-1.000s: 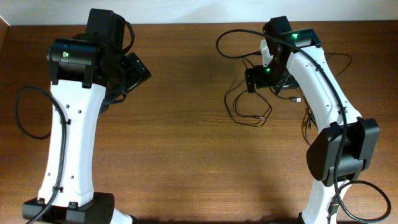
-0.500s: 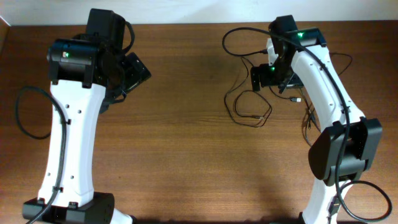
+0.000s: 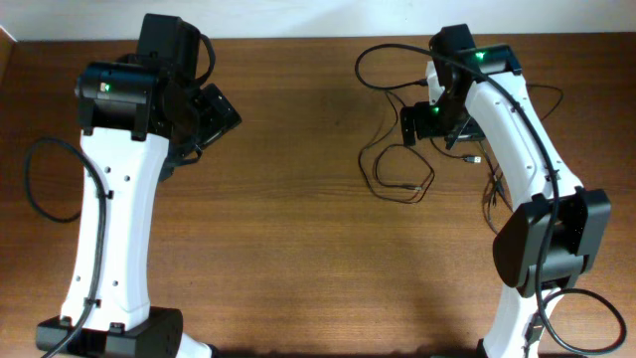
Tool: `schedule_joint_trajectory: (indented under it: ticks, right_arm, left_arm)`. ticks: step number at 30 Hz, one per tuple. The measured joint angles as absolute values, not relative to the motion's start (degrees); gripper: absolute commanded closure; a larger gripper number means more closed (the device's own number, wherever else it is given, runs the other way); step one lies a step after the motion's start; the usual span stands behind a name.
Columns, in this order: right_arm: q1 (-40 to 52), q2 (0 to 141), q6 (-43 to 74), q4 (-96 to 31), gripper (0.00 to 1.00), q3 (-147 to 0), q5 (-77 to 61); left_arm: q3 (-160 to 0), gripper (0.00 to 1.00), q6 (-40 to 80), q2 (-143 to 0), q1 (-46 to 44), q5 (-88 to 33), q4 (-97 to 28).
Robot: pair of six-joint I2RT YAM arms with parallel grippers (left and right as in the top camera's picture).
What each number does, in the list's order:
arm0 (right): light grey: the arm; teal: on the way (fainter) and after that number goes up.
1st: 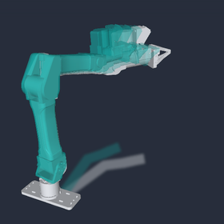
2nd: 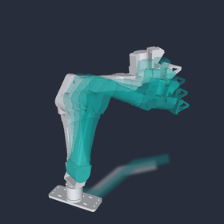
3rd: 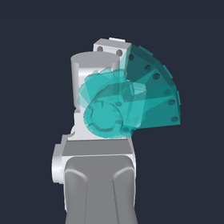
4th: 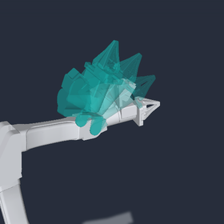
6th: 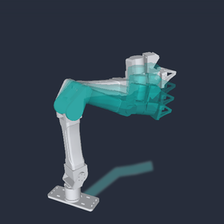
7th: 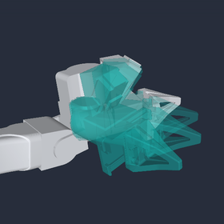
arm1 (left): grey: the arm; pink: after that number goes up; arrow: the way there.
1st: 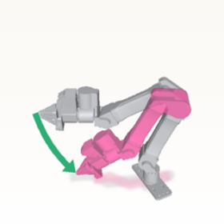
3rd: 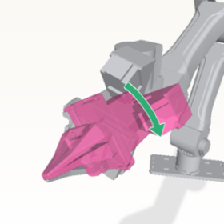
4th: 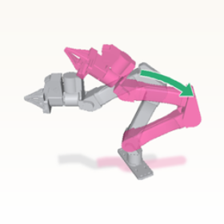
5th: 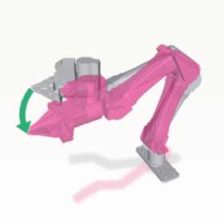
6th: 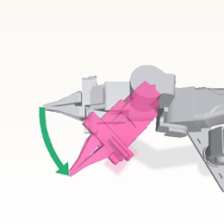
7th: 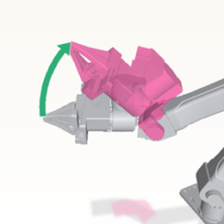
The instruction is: Untangle cables
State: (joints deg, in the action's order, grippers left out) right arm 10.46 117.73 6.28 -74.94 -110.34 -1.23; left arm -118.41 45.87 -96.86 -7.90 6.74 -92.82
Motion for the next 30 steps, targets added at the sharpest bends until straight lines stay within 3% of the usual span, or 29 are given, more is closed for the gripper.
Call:
schedule_joint_trajectory:
  ticks: [18, 26, 30]
  right_arm:
    - [10.5, 117.7, 6.3, -74.8, 0.01, -110.3, -1.2]
    - [10.5, 117.7, 6.3, -74.8, 0.01, -110.3, -0.8]
    - [10.5, 117.7, 6.3, -74.8, 0.01, -110.3, -0.8]
  left_arm:
    - [-116.8, 0.02, 45.8, -84.9, -7.9, 10.6, -94.5]
    - [-76.8, 0.01, 29.6, -73.5, -7.9, 3.2, -37.6]
    - [-55.8, 0.01, 27.5, -68.7, -7.9, 1.5, -13.7]
